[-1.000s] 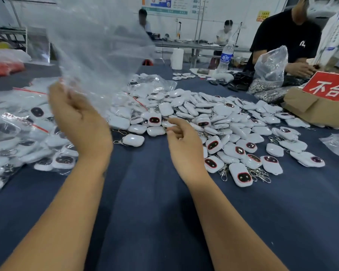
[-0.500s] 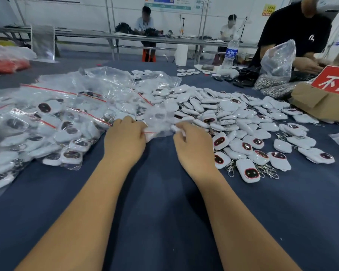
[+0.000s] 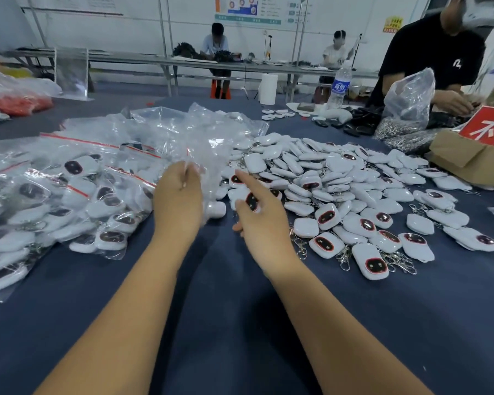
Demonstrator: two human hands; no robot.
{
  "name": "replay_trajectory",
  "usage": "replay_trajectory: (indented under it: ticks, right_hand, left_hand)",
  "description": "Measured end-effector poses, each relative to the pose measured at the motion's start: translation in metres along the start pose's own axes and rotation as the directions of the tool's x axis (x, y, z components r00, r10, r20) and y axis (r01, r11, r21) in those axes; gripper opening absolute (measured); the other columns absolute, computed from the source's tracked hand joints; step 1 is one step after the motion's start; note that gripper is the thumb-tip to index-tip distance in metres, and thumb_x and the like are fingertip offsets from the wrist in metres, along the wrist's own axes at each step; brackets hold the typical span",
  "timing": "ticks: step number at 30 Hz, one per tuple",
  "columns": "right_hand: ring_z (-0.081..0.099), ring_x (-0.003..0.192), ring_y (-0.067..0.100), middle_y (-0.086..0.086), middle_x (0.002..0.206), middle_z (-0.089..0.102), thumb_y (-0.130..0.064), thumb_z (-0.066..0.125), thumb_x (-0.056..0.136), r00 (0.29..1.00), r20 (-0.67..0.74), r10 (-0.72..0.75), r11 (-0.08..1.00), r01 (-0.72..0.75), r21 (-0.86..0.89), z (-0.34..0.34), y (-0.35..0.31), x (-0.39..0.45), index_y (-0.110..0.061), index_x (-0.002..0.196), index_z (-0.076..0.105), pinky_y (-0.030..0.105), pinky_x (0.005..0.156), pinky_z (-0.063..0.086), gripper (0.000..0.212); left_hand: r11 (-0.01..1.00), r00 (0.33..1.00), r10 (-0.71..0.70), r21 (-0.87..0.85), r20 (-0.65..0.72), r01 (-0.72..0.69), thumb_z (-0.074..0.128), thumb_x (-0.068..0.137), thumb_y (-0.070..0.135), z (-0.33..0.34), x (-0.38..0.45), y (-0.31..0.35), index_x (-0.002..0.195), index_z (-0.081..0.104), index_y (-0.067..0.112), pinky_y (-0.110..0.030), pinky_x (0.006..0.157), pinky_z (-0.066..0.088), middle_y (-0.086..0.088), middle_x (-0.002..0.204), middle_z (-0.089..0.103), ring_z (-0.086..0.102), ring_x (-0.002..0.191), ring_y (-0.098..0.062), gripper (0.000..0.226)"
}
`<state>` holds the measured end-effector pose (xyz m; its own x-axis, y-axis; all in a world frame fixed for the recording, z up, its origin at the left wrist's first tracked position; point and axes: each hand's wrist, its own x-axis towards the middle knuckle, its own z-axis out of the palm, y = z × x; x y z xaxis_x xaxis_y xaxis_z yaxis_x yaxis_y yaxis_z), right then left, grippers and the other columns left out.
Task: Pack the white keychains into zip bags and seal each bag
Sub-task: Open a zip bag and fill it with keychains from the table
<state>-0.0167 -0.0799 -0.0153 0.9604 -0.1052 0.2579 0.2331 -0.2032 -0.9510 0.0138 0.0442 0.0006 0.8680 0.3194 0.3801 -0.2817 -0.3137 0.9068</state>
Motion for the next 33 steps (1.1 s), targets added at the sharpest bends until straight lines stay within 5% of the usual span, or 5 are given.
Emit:
replay_trajectory:
  ticks: [5, 17, 26, 30, 33]
  right_hand:
    - [0.057, 0.07, 0.005, -0.019, 0.079, 0.065, -0.012, 0.046, 0.085, 0.999, 0.016, -0.028, 0.976, 0.031, -0.217, 0.015, -0.004, 0.012, -0.038, 0.108, 0.064, 0.027, 0.069, 0.049, 0.04]
    - [0.05, 0.06, 0.011, 0.003, 0.09, 0.06, -0.027, 0.06, 0.096, 0.96, 0.015, 0.279, 0.846, -0.253, 0.469, -0.005, 0.003, 0.017, -0.014, 0.108, 0.067, 0.024, 0.06, 0.041, 0.018]
    - [0.053, 0.049, 0.007, 0.002, 0.086, 0.059, -0.008, 0.06, 0.096, 0.904, -0.091, 0.417, 0.716, -0.266, 0.645, -0.017, 0.006, 0.018, -0.009, 0.104, 0.062, 0.019, 0.053, 0.046, 0.008]
    - [0.059, 0.057, 0.009, 0.008, 0.087, 0.06, 0.007, 0.06, 0.09, 0.915, -0.054, 0.401, 0.699, -0.268, 0.663, -0.021, 0.003, 0.018, -0.014, 0.111, 0.06, 0.018, 0.06, 0.052, 0.03]
    - [0.069, 0.071, 0.015, 0.018, 0.108, 0.064, 0.011, 0.06, 0.088, 0.926, 0.006, 0.377, 0.672, -0.278, 0.687, -0.023, 0.003, 0.018, -0.008, 0.121, 0.055, 0.022, 0.073, 0.058, 0.039]
  left_hand:
    - [0.919, 0.978, -0.171, -0.338, 0.122, 0.203, 0.042, 0.103, 0.022, 0.016, -0.007, 0.008, 0.081, 0.061, 0.021, -0.033, 0.074, 0.055, 0.003, 0.076, 0.063, 0.06, 0.074, -0.012, 0.029]
    - [0.994, 0.956, 0.058, 0.076, 0.288, -0.084, 0.052, 0.099, 0.027, 0.013, -0.009, -0.003, 0.071, 0.057, 0.011, -0.022, 0.054, 0.037, 0.005, 0.057, 0.048, 0.043, 0.053, -0.009, 0.033]
    - [0.561, 0.862, -0.505, -0.739, 0.05, 0.372, 0.036, 0.104, 0.014, -0.006, 0.017, 0.001, 0.103, 0.062, 0.01, -0.037, 0.074, 0.06, -0.014, 0.102, 0.067, 0.068, 0.082, -0.023, 0.027]
    - [0.977, 0.744, 0.12, -0.053, -0.658, -0.205, 0.034, 0.099, 0.008, -0.027, 0.016, 0.009, 0.114, 0.06, 0.009, -0.004, 0.09, 0.035, -0.008, 0.114, 0.05, 0.047, 0.1, -0.004, 0.03]
    - [0.836, 0.748, 0.486, 0.49, -0.452, -0.247, 0.039, 0.087, 0.0, -0.032, 0.017, 0.003, 0.124, 0.063, 0.014, -0.016, 0.093, 0.032, -0.02, 0.128, 0.046, 0.045, 0.111, -0.029, 0.046]
